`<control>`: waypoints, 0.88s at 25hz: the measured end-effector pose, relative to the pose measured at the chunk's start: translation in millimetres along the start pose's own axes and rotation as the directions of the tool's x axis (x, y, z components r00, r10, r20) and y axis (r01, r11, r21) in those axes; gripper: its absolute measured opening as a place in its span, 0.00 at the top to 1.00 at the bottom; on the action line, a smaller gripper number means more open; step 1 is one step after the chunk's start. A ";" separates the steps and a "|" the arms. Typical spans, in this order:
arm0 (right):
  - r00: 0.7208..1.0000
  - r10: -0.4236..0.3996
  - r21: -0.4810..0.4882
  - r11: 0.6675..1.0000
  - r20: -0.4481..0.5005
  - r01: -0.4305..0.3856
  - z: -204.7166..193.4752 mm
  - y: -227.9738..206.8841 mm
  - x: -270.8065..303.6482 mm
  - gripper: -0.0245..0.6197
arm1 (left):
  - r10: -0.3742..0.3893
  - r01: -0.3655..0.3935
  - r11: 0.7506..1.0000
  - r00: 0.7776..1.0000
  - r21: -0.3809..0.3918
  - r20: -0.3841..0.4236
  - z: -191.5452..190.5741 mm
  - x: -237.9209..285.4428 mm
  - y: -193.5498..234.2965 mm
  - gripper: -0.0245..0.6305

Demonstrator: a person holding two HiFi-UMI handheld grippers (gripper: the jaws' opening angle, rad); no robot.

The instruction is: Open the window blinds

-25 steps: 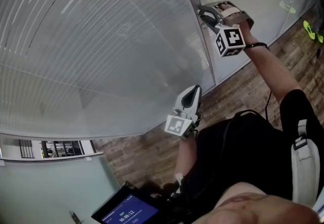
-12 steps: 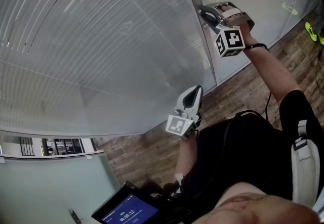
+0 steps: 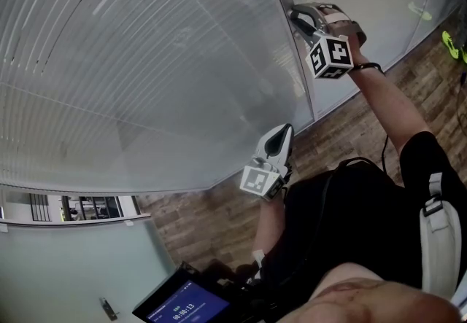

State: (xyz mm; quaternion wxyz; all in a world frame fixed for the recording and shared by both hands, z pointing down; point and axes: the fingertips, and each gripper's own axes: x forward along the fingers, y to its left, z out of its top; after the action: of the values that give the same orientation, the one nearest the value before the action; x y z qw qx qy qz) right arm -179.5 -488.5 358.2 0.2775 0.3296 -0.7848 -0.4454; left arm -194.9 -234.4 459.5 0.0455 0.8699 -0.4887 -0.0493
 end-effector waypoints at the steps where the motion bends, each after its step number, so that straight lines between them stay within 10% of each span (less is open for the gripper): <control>1: 1.000 0.000 0.019 1.000 0.002 0.000 -0.3 -0.1 -0.3 0.77 | -0.001 0.001 1.000 1.000 0.000 -0.001 -0.5 -0.4 -1.0 0.96; 13: 0.999 0.016 0.405 0.914 0.029 -0.026 0.0 -10.2 -2.3 0.77 | -0.007 0.007 1.000 1.000 -0.004 0.001 1.3 -5.4 -7.9 0.96; 22: 0.992 0.022 0.773 0.624 0.128 -0.114 -8.2 -8.5 1.8 0.77 | -0.014 0.014 1.000 1.000 -0.007 -0.008 -1.8 -8.3 -13.7 0.96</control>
State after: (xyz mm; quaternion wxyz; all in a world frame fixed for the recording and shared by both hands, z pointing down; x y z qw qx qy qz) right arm -172.4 -497.3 354.7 0.0826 0.3631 -0.9256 -0.0687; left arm -187.3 -220.1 459.9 0.0502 0.8733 -0.4823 -0.0478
